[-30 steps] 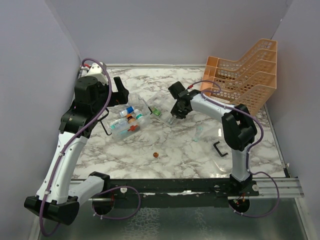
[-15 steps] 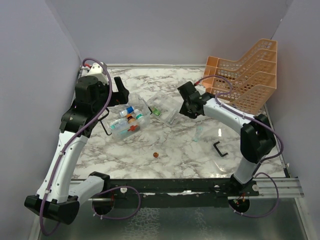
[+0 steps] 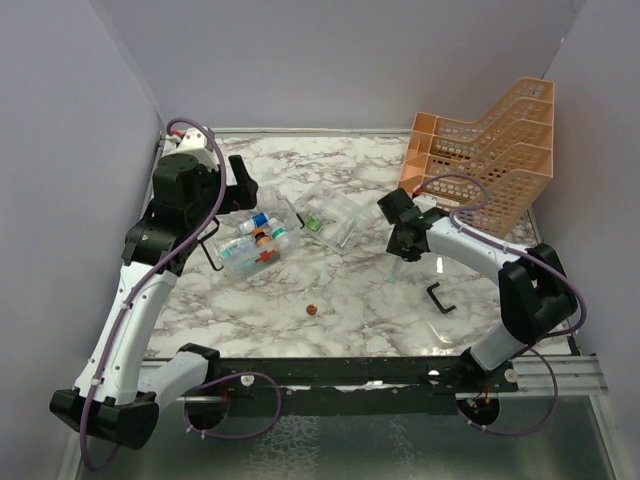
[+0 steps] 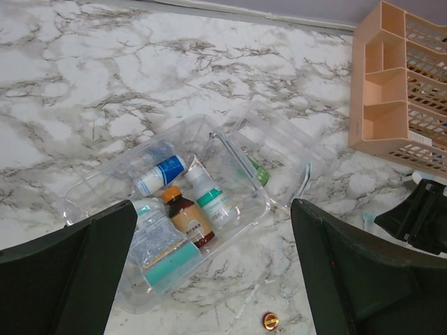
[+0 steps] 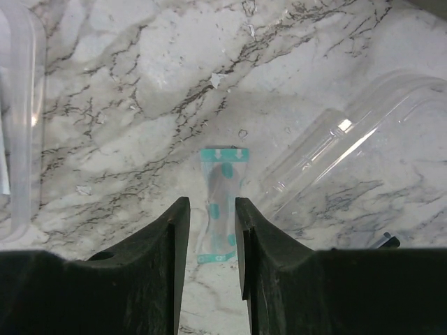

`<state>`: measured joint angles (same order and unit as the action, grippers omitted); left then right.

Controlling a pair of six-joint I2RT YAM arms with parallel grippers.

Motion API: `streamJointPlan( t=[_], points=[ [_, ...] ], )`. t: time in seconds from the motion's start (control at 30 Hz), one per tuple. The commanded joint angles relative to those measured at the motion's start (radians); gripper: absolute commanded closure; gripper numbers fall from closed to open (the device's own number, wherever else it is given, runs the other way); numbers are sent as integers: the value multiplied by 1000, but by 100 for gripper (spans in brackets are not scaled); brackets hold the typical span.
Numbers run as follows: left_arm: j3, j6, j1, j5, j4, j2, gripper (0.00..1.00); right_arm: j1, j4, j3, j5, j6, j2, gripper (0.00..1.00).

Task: Organize the medicine kit

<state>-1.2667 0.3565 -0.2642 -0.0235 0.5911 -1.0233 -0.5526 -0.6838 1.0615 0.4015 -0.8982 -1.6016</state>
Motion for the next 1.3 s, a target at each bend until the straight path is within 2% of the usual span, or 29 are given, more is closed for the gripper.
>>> streamJointPlan(
  t=[0.0,0.13,0.73,0.97,1.1,1.27],
  points=[
    [25,1,-3,-34,-31,22,4,0,9,-24,-6,23,7,68],
    [31,6,-2,-29,-31,23,4,0,-35,-15,-1,8,-35,71],
    [34,4,-2,6,-45,1,4,1,42,-12,-115,82,-141,83],
    [24,3,-2,8,-44,-1,4,0,69,0,-176,100,-142,99],
    [-36,-12,-3,-5,-21,-5,4,1,89,42,-244,117,-108,99],
    [-33,-12,-3,-1,-23,1,4,0,125,101,-317,81,-70,99]
  ],
)
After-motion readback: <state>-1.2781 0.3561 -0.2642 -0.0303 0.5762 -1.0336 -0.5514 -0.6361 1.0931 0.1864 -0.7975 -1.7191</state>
